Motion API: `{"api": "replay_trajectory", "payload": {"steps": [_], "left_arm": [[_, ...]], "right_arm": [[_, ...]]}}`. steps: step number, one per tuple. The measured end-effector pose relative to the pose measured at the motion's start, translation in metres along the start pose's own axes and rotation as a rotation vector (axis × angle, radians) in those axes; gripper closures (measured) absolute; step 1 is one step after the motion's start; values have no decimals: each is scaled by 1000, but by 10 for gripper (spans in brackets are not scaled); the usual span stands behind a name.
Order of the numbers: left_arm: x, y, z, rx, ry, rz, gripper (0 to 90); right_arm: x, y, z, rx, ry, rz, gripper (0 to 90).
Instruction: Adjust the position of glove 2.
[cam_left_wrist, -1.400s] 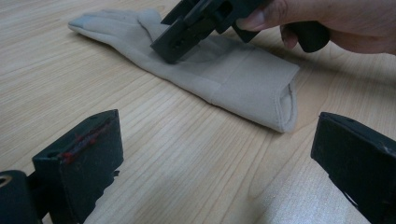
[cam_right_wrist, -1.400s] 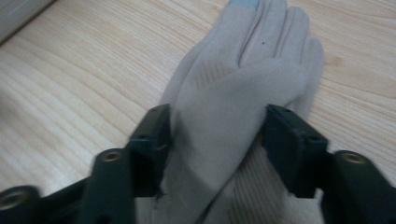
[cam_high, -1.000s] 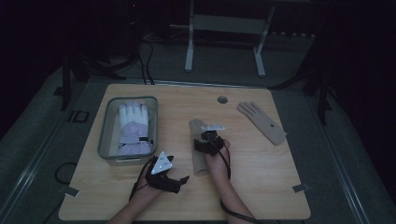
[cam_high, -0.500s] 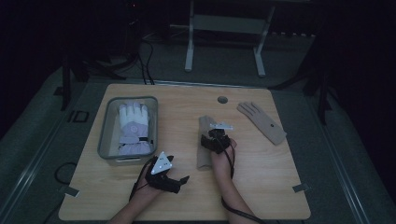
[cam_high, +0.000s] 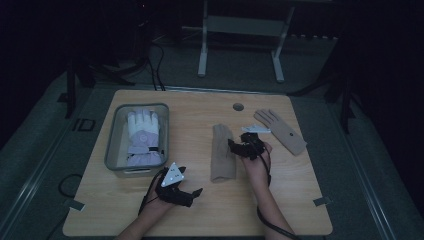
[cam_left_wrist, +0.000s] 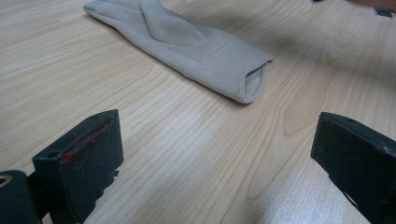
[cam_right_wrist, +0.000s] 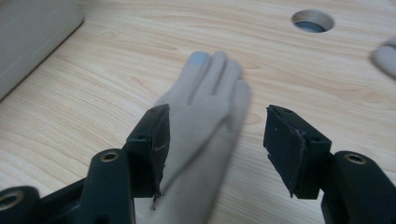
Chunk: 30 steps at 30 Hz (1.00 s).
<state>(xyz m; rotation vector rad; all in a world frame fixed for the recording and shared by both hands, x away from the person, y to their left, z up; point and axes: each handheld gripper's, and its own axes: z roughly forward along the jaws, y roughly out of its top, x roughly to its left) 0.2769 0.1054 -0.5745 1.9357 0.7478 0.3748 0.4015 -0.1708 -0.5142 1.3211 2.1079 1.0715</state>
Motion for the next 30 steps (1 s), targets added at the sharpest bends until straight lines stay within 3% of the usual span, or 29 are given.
{"api": "replay_trajectory", "payload": {"steps": [5,12,14,18,25,30], "left_arm": [[1,0,0,1,-1,-3,26],[0,0,0,6,-2,0,26],[0,0,0,6,-2,1,26],[0,0,1,5,0,0,26],[0,0,0,4,0,3,25],[0,0,1,5,-1,2,26]], "right_arm": [[-27,3,-23,-20,21,-1,422],[-63,1,-38,-37,-1,8,421],[-68,0,-39,-41,-5,9,421],[-93,-2,-42,-40,-34,5,422],[-131,5,-41,-23,-66,55,428],[-153,10,-35,3,-62,70,436]]}}
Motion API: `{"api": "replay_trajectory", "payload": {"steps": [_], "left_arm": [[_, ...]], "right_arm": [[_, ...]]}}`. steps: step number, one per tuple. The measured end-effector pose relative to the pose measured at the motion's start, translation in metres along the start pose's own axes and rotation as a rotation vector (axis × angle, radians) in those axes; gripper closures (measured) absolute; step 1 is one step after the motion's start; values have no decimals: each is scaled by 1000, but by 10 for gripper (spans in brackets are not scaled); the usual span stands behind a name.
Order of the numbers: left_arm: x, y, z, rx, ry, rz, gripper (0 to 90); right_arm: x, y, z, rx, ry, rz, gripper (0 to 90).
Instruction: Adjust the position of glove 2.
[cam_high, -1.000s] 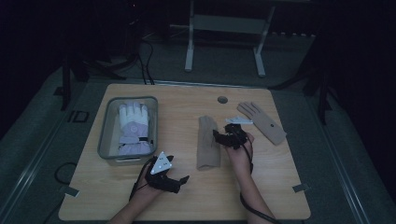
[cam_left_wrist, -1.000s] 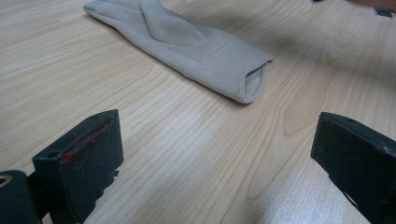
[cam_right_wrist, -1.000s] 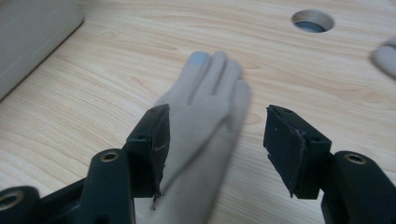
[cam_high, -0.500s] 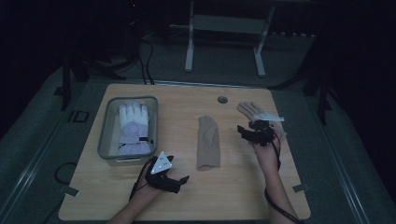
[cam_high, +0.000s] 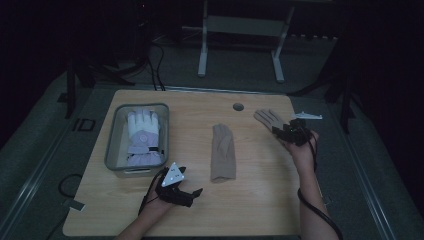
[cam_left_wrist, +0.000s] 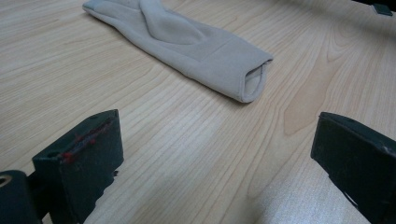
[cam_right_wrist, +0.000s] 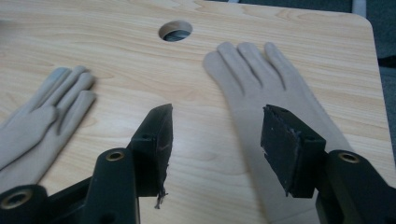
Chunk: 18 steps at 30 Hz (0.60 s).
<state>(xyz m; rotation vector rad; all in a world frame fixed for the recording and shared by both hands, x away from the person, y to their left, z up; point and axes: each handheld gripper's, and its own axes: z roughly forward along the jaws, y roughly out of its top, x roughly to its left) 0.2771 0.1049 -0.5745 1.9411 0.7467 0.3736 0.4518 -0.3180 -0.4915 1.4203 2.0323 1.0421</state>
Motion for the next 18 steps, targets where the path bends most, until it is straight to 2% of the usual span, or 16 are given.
{"api": "replay_trajectory", "payload": {"steps": [6,8,14,18], "left_arm": [[0,0,0,-2,0,-5,26],[0,0,0,-4,-1,-6,26],[0,0,0,-5,-8,-2,26],[1,0,0,-4,-8,-11,26]], "right_arm": [[-21,3,15,34,-34,5,437],[-28,4,20,76,-40,34,498],[-40,3,34,122,-68,26,474],[-49,4,45,159,-80,55,426]]}}
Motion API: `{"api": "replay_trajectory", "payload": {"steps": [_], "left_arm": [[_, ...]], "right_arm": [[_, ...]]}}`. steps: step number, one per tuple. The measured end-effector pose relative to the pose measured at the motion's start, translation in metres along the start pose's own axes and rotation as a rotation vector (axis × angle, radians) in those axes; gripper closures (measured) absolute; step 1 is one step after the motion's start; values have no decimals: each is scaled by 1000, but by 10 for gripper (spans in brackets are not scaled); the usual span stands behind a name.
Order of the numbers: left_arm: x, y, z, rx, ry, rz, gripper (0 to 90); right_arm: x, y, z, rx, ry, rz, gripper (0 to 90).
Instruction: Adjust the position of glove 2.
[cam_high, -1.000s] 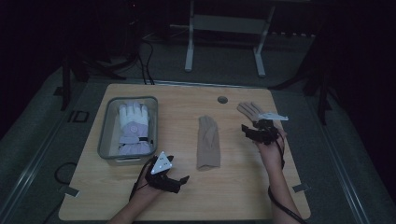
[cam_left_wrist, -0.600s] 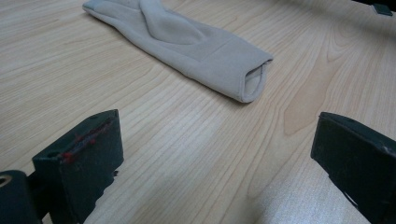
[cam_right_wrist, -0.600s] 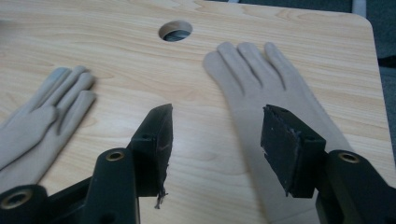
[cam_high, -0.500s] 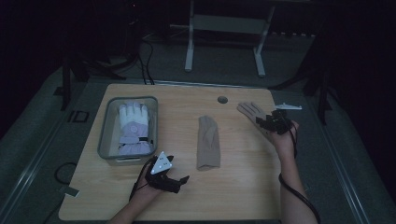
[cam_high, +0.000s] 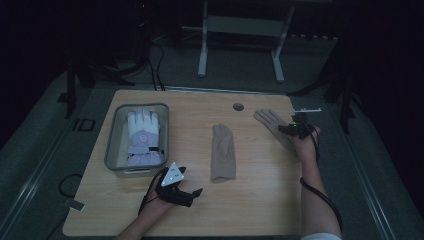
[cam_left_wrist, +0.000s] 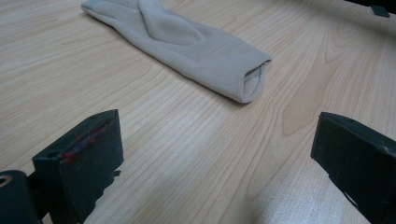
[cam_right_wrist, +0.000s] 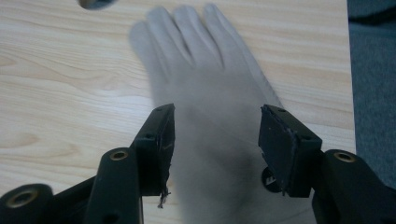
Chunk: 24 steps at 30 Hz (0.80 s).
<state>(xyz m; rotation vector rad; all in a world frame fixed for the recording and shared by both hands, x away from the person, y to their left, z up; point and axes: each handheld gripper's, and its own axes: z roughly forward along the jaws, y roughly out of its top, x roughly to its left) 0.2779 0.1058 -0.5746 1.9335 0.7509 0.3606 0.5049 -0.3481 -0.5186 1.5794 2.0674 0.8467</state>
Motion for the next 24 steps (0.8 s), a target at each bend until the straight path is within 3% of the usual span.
{"api": "replay_trajectory", "payload": {"steps": [1,3,6,11,14,17,20,24], "left_arm": [[0,0,0,0,0,-2,26],[1,0,0,1,0,-5,26],[1,0,0,0,0,-9,26],[1,0,-1,-8,1,-11,25],[1,0,-1,-7,1,-11,25],[1,0,-1,-9,3,-11,25],[2,0,-1,-6,1,-15,26],[1,-1,-1,-6,2,-12,26]], "right_arm": [[-1,0,3,7,-21,1,411],[-3,1,9,28,-18,-1,400],[-1,-2,19,57,-37,-42,398],[0,-8,27,28,-46,-42,429],[2,-9,26,14,-50,-27,534],[3,-10,25,11,-50,21,726],[5,-8,24,28,-50,74,781],[13,-8,20,33,-42,82,795]]}}
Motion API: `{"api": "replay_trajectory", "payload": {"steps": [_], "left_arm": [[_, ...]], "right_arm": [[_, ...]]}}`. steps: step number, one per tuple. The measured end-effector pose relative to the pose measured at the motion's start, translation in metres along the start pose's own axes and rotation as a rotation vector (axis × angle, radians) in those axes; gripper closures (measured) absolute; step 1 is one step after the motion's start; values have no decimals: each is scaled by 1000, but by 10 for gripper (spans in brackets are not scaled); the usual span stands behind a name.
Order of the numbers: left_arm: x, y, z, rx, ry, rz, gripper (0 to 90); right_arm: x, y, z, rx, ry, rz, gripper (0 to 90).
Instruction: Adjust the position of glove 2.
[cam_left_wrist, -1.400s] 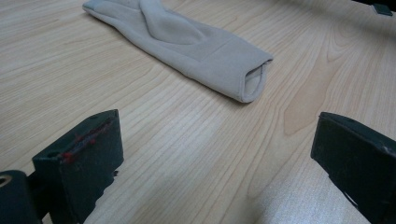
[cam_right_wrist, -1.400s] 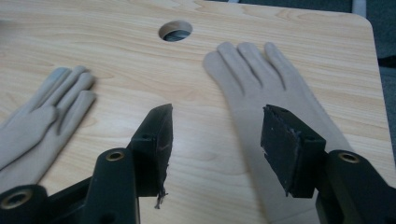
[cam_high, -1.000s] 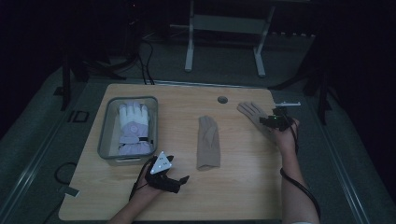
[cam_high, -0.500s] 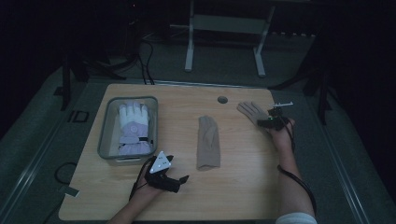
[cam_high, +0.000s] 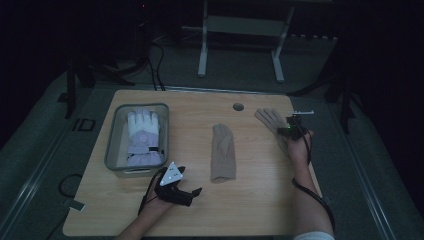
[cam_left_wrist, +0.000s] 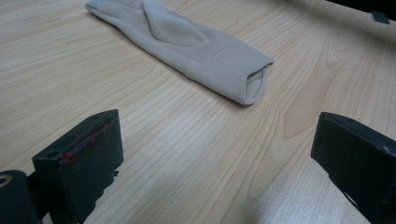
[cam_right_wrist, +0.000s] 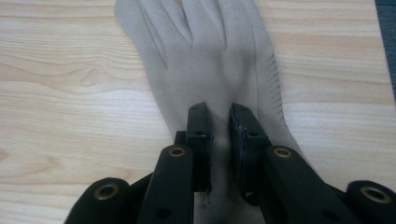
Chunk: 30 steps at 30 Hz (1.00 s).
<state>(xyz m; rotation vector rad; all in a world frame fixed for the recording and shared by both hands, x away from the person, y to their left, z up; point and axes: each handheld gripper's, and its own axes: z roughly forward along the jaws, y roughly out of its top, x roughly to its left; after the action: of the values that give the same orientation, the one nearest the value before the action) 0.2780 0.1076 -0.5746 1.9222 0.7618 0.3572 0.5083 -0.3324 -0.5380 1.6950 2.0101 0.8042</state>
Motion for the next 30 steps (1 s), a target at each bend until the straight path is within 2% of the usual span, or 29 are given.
{"api": "replay_trajectory", "payload": {"steps": [4,5,9,12,14,16,18,20,24,30], "left_arm": [[0,0,0,-1,1,2,25],[0,0,0,0,1,4,26],[-1,0,0,-2,2,7,26],[-1,0,0,1,3,12,25],[-2,0,0,2,2,15,26],[-2,0,0,3,4,17,25],[-2,0,0,3,5,18,26],[-2,0,0,-1,7,18,25],[-3,-1,-1,-4,3,21,25],[-3,0,-1,0,4,21,25]], "right_arm": [[12,-2,-13,-42,34,18,797],[15,-2,-18,-54,58,32,797],[29,-5,-40,-100,98,35,799],[39,-7,-59,-134,110,22,799],[45,-10,-72,-149,102,14,799],[49,-15,-83,-168,111,35,799],[55,-22,-92,-183,83,22,799],[60,-32,-98,-189,83,30,799],[66,-51,-100,-187,83,70,798],[73,-69,-87,-149,65,56,791]]}}
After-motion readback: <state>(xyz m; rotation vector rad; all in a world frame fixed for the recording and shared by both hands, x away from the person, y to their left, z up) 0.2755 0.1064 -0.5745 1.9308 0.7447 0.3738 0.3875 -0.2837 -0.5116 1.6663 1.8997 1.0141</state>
